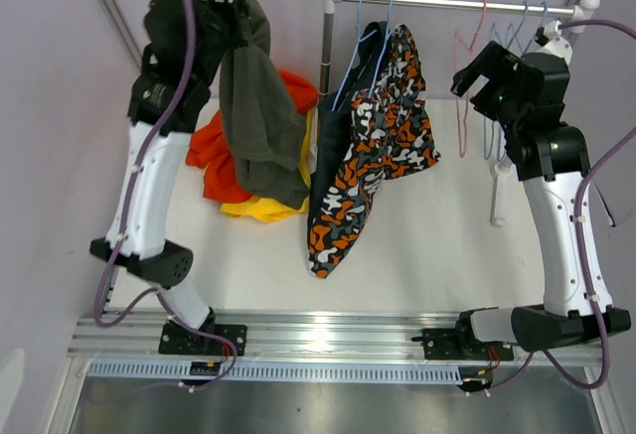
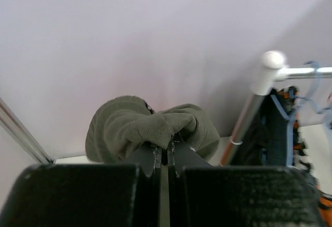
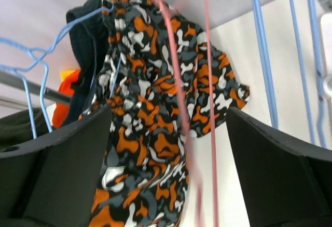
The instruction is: Remove the shorts from the hanger
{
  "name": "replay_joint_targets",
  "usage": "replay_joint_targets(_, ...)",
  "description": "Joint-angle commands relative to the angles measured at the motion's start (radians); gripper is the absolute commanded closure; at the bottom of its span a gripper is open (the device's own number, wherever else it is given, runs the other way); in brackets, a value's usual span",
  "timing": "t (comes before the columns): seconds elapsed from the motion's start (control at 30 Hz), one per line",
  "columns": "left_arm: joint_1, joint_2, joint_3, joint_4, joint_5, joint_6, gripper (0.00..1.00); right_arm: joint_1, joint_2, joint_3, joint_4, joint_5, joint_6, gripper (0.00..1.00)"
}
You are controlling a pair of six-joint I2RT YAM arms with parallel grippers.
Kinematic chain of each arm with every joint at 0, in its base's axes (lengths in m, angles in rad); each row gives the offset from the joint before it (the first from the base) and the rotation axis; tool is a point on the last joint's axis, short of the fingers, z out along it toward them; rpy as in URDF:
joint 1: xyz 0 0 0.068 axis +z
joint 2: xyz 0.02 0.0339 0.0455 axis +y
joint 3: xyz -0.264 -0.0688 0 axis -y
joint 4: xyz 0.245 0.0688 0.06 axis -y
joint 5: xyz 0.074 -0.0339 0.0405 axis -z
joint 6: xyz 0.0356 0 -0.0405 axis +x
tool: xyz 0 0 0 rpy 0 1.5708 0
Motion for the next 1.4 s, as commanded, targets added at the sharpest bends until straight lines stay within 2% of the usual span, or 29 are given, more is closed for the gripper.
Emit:
replay_joint_targets(0.0,0.084,0.126,-0.026,0.09,0.144,-0.004,1.0,-0.002,-0.062,-0.042,0.031,-0.007,-0.001,0.01)
replay_joint_targets(0.03,0.095,0.146,-0.049,0.102,0.141,-0.022,1.0,-0.002,-0.085,-0.051,0.035,-0.006,-0.005,0.01)
replay_joint_targets(0.13,0.13,0.207,-0.271,0.19,0.111,-0.074,1.0,-0.003,-0.12,-0.065,0.041,-0.013,-0.012,0.01)
replay_joint_targets(0.17,0.146,0.25,-0.291,0.193,0.119,-0.088,0.91,-0.003,-0.128,-0.063,0.046,-0.036,-0.014,0.01)
replay_joint_targets(0.23,0.157,0.311,-0.276,0.141,0.188,-0.113,0.7,0.0,-0.148,-0.065,0.086,-0.079,-0.018,0.01)
replay_joint_targets(0.27,0.161,0.35,-0.247,0.094,0.229,-0.116,0.33,0.003,-0.166,-0.066,0.109,-0.139,-0.021,0.01)
replay_joint_targets(0.3,0.16,0.414,-0.218,-0.001,0.237,-0.122,0.15,0.009,-0.174,-0.071,0.166,-0.173,-0.023,0.01)
replay_joint_targets(0.33,0.157,0.428,-0.16,-0.04,0.228,-0.136,0.01,0.033,-0.18,-0.073,0.193,-0.226,-0.028,0.01)
replay_joint_targets(0.4,0.152,0.398,-0.228,-0.02,0.231,-0.153,0.01,0.078,-0.167,-0.044,0.237,-0.227,-0.038,0.01)
replay_joint_targets(0.47,0.14,0.254,-0.416,0.047,0.234,-0.174,0.01,0.155,-0.13,0.004,0.233,-0.198,-0.066,0.01)
replay_joint_targets(0.5,0.134,0.138,-0.464,0.104,0.233,-0.181,0.01,0.179,-0.076,0.065,0.209,-0.187,-0.073,0.01)
replay_joint_targets(0.6,0.112,-0.038,-0.673,0.149,0.228,-0.207,0.01,0.242,0.029,0.133,0.182,-0.138,-0.09,0.01)
replay_joint_targets(0.63,0.105,-0.147,-0.801,0.17,0.255,-0.213,0.01,0.265,0.054,0.162,0.179,-0.124,-0.095,0.01)
replay_joint_targets(0.83,0.069,-0.54,-1.148,0.204,0.343,-0.24,0.01,0.307,0.192,0.213,0.19,-0.053,-0.098,0.07)
replay_joint_targets(0.9,0.066,-0.627,-1.262,0.196,0.378,-0.245,0.01,0.31,0.214,0.211,0.201,-0.03,-0.092,0.09)
replay_joint_targets(1.0,0.062,-0.77,-1.368,0.176,0.403,-0.237,0.01,0.313,0.254,0.213,0.213,-0.006,-0.09,0.12)
replay_joint_targets(1.07,0.062,-0.846,-1.396,0.159,0.403,-0.23,0.01,0.313,0.278,0.213,0.222,0.007,-0.09,0.21)
replay_joint_targets(1.17,0.062,-0.914,-1.462,0.15,0.421,-0.225,0.01,0.314,0.308,0.219,0.225,0.04,-0.086,0.32)
replay_joint_targets(1.23,0.062,-0.932,-1.483,0.147,0.43,-0.228,0.01,0.314,0.318,0.216,0.23,0.046,-0.078,0.35)
replay_joint_targets(1.3,0.062,-0.945,-1.485,0.143,0.435,-0.23,0.01,0.314,0.335,0.217,0.233,0.046,-0.064,0.42)
replay_joint_targets(1.37,0.062,-0.948,-1.485,0.144,0.438,-0.23,0.01,0.316,0.352,0.222,0.23,0.042,-0.057,0.44)
